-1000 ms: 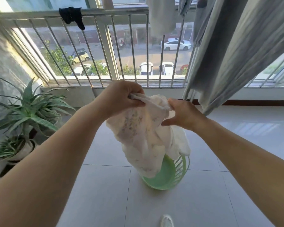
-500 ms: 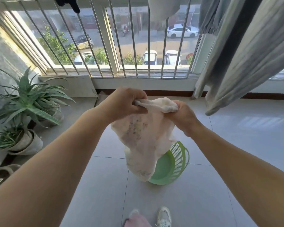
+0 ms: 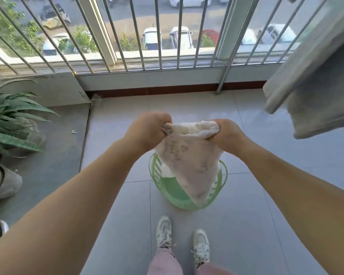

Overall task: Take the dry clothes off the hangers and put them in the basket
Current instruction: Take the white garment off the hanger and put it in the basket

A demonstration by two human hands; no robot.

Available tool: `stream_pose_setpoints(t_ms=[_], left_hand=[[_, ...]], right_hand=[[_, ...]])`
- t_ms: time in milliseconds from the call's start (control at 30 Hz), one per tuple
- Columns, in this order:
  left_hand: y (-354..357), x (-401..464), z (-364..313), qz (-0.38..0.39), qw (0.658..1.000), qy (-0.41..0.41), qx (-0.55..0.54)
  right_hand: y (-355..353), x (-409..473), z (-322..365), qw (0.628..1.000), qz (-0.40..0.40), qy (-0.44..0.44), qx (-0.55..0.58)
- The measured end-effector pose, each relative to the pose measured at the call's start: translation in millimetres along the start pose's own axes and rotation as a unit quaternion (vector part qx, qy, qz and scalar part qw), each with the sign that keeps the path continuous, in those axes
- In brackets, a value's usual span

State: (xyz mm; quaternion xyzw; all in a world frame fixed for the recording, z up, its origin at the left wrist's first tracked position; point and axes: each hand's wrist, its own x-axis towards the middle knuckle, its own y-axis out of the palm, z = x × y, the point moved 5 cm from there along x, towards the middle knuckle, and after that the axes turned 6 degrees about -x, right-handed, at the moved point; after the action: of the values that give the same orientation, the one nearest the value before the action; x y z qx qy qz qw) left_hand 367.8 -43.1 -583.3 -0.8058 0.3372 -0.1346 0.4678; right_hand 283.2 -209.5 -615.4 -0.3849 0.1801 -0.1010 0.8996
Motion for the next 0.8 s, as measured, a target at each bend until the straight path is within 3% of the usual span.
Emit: stream_pose_setpoints(t_ms=[267,533,667,800], left_hand=[[32.5,35.7,32.3,-0.013,0.996,0.081,-0.033],[99.0,51.1,75.6,0.007,0.995,0.104,-0.008],[152.3,42.3,108.8,0.050,0.994,0.094,-0.011],[227.6,24.3,150.3,0.148,0.988,0.039,0.012]], right_hand=[[29.7,25.3,-31.8,0.998,-0.011,0.062,-0.025],[93.8,36.0,-92.5,0.994,-0.007,0.113,-0.008],[149.4,33.1,-136.8,0.985,0.043,0.167,0.022],[221.1,25.4,-186.4,0.972,0.131,0.195,-0.006]])
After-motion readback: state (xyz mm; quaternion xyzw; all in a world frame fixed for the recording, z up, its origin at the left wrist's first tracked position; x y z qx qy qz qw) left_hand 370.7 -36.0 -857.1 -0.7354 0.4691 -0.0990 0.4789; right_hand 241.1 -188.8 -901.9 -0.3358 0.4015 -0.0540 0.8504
